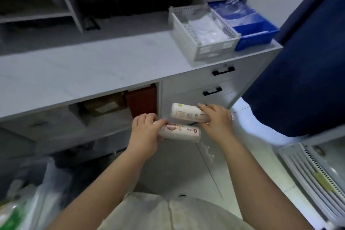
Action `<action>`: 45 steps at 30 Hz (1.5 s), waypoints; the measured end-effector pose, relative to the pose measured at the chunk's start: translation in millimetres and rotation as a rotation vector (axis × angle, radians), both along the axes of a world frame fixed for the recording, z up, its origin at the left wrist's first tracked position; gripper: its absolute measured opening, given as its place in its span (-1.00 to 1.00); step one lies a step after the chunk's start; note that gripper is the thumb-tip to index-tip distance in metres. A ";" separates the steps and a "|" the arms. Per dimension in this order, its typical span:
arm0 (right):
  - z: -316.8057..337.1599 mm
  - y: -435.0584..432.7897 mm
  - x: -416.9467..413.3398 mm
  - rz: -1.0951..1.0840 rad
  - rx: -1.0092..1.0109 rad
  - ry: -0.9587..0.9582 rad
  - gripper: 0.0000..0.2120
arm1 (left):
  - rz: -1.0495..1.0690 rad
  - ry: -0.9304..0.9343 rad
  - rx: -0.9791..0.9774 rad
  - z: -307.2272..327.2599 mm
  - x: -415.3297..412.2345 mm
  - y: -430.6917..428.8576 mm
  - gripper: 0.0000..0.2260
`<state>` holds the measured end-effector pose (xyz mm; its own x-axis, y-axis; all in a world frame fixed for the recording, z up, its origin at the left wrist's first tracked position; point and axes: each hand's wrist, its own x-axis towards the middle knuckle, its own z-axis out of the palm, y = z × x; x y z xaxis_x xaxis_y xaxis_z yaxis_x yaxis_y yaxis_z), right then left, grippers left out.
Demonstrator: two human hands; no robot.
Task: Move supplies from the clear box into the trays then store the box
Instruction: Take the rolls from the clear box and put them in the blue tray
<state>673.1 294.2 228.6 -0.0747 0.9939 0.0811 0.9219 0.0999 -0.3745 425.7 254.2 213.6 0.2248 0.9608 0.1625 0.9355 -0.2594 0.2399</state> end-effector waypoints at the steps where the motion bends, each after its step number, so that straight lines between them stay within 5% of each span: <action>1: 9.0 8.2 31.6 -0.032 0.011 -0.008 -0.44 | -0.037 -0.011 0.024 7.0 30.6 15.0 -0.51; 10: 79.3 97.8 204.3 -0.221 0.211 -0.038 -0.44 | -0.061 -0.056 0.087 56.3 165.6 136.9 -0.55; 22: 107.1 303.3 252.0 -0.218 0.289 -0.116 -0.42 | -0.074 -0.106 0.282 90.6 201.4 381.1 -0.52; 32: 84.0 450.4 286.6 -0.250 0.160 -0.194 -0.40 | 0.010 -0.148 0.220 96.8 226.2 579.3 -0.54; 45: 47.6 555.5 344.1 0.118 -0.063 -0.271 -0.49 | 0.042 -0.179 0.124 84.4 317.3 643.1 -0.54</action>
